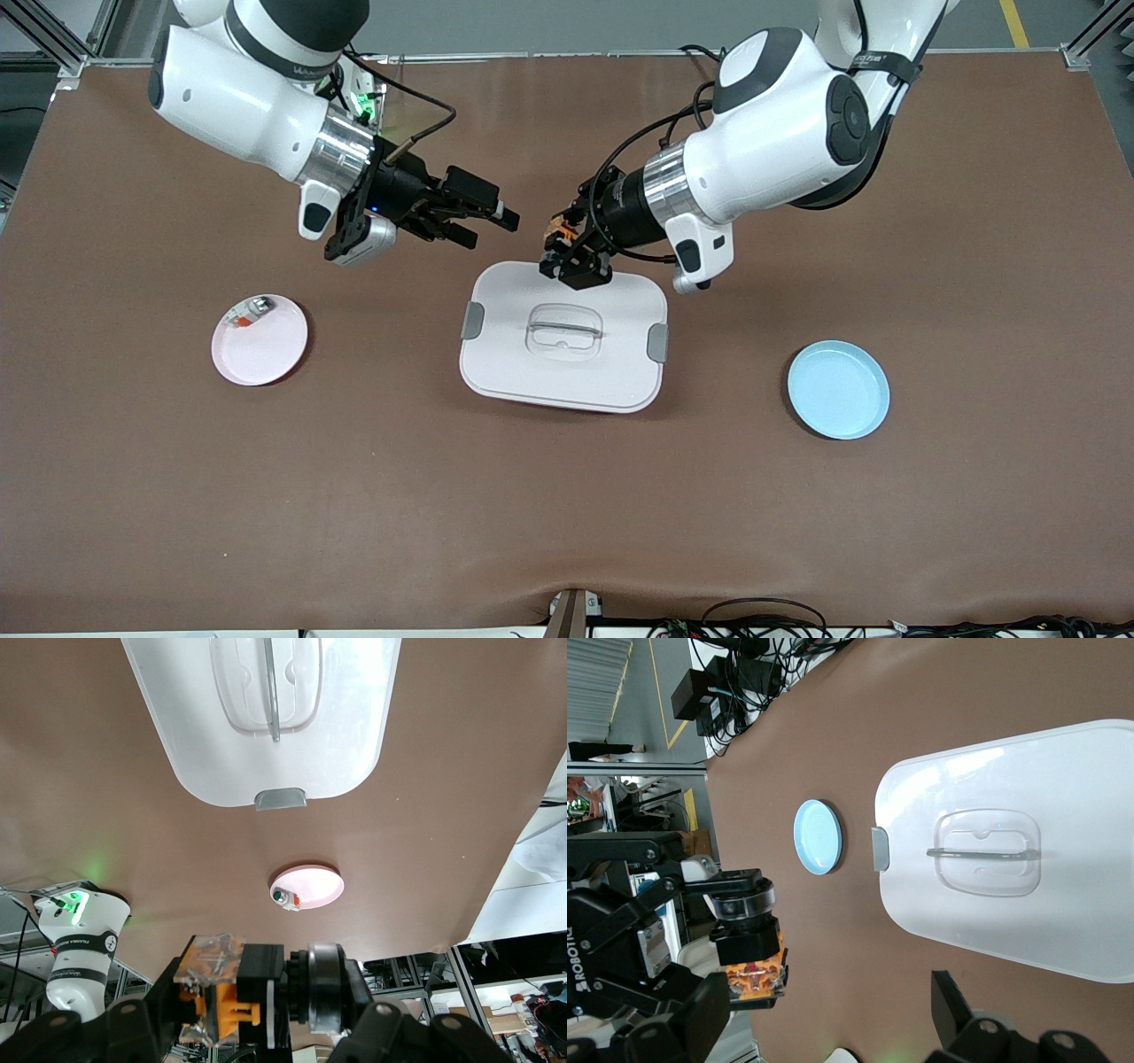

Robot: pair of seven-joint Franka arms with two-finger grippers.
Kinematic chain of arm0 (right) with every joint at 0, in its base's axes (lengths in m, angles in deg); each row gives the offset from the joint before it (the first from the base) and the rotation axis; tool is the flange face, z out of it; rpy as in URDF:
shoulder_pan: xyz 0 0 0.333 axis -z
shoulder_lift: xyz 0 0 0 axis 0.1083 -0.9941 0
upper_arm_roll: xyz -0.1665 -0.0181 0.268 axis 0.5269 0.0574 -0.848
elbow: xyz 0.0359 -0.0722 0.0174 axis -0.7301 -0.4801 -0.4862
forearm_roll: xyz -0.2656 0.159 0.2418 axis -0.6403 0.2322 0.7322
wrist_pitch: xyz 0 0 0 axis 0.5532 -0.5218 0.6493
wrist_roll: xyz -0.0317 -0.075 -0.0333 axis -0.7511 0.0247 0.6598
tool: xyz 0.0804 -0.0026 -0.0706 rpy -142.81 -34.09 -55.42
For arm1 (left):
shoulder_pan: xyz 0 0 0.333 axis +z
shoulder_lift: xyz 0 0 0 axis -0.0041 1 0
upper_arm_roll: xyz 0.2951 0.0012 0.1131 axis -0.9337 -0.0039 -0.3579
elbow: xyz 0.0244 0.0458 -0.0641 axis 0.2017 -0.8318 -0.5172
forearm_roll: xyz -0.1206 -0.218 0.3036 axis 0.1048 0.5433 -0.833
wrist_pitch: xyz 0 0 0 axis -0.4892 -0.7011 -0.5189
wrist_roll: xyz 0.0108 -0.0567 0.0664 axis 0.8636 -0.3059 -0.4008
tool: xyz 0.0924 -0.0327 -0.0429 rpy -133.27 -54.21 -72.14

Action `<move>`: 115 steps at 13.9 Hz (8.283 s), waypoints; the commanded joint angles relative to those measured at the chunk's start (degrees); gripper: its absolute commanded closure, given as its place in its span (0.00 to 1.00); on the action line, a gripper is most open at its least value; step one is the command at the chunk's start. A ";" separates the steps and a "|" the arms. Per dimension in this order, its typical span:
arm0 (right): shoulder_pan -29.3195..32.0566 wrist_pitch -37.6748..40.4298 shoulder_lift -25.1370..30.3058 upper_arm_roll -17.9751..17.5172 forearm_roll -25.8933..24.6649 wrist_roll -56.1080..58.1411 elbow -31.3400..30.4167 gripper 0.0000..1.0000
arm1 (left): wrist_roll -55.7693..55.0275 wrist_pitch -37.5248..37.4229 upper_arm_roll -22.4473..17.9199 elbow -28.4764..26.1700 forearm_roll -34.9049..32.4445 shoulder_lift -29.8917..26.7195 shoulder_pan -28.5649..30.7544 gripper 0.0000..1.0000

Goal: Transfer orange switch to right arm and place
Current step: 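Bring the switch above the box while the right gripper approaches it, then close the right gripper on the switch held by the left gripper, then open the left gripper and pull the right gripper away with switch, then carry the switch over the white plate while the left gripper withdraws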

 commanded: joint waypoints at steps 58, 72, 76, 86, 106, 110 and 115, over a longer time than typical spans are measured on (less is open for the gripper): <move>-9.48 -11.05 -9.00 0.72 -2.67 -8.47 7.87 1.00 | -1.68 1.32 -0.14 0.44 -1.49 -0.05 -0.14 0.00; 0.09 5.35 -9.27 1.16 -19.71 38.30 7.70 1.00 | 12.19 -9.49 -0.40 -7.01 -1.49 -8.12 7.94 0.00; 5.81 10.39 -8.83 1.25 -25.94 57.67 4.89 1.00 | 19.92 -13.88 -0.58 -12.29 -1.84 -12.69 12.50 0.00; 15.91 11.55 -7.69 1.25 -44.16 83.51 -4.85 1.00 | 28.64 -13.97 -0.49 -24.26 -18.26 -18.77 16.82 0.00; 36.49 -21.24 -15.59 1.16 -50.66 105.88 -27.20 1.00 | 89.11 -13.18 -0.49 -24.88 -36.21 -18.51 30.26 0.00; 37.10 -22.74 -17.96 1.16 -50.66 107.45 -26.85 1.00 | 89.90 -15.37 -0.58 -20.49 -36.21 -18.42 32.99 0.00; 37.55 -24.85 -19.28 1.16 -50.66 108.42 -26.58 1.00 | 89.99 -17.48 -0.67 -16.79 -36.12 -19.47 35.19 0.00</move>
